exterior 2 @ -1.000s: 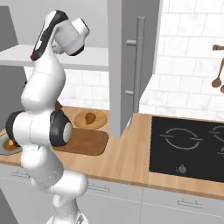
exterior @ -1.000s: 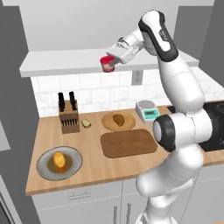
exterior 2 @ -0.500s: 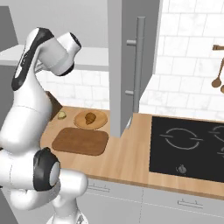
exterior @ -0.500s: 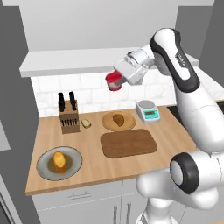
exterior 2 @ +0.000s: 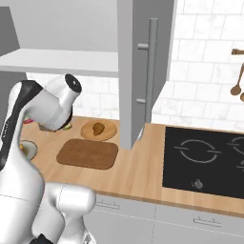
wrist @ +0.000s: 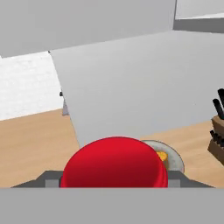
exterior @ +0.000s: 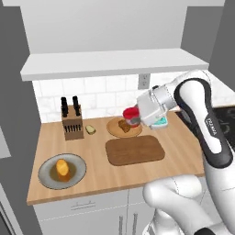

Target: From the different types of pastries on the counter, select a croissant and place it on the cutting board. Then retrieve a jar of jam from the cabinet and place it alongside the croissant on the cutting board.

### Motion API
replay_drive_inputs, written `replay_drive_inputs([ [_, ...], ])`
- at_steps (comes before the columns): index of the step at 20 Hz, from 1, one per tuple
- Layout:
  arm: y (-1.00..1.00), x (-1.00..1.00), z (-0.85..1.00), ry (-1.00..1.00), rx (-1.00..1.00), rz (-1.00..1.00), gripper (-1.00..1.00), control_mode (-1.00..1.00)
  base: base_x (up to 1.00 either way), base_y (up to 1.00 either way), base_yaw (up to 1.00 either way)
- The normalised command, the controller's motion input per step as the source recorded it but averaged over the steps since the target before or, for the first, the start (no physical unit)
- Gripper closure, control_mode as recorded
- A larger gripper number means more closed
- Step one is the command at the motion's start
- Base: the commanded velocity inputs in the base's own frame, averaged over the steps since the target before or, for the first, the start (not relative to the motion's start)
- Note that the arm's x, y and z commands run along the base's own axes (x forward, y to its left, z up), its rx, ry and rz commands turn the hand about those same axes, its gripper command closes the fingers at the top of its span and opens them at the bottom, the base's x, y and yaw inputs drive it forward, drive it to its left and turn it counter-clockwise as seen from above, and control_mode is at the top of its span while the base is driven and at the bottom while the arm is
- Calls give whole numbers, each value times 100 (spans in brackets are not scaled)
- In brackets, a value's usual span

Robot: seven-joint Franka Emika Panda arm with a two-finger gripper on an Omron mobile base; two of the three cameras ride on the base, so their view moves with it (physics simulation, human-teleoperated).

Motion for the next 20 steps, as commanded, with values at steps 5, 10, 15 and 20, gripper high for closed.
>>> replay_drive_inputs([
  [5,-21,-51,-63,4,0,-26,100,-100,0,0,0],
  [10,-59,-2,-89,1,0,-5,100,-100,0,0,0],
  [15,-42,-11,-100,0,0,-13,100,-100,0,0,0],
  [20,-7,-9,-98,0,0,-21,100,-100,0,0,0],
])
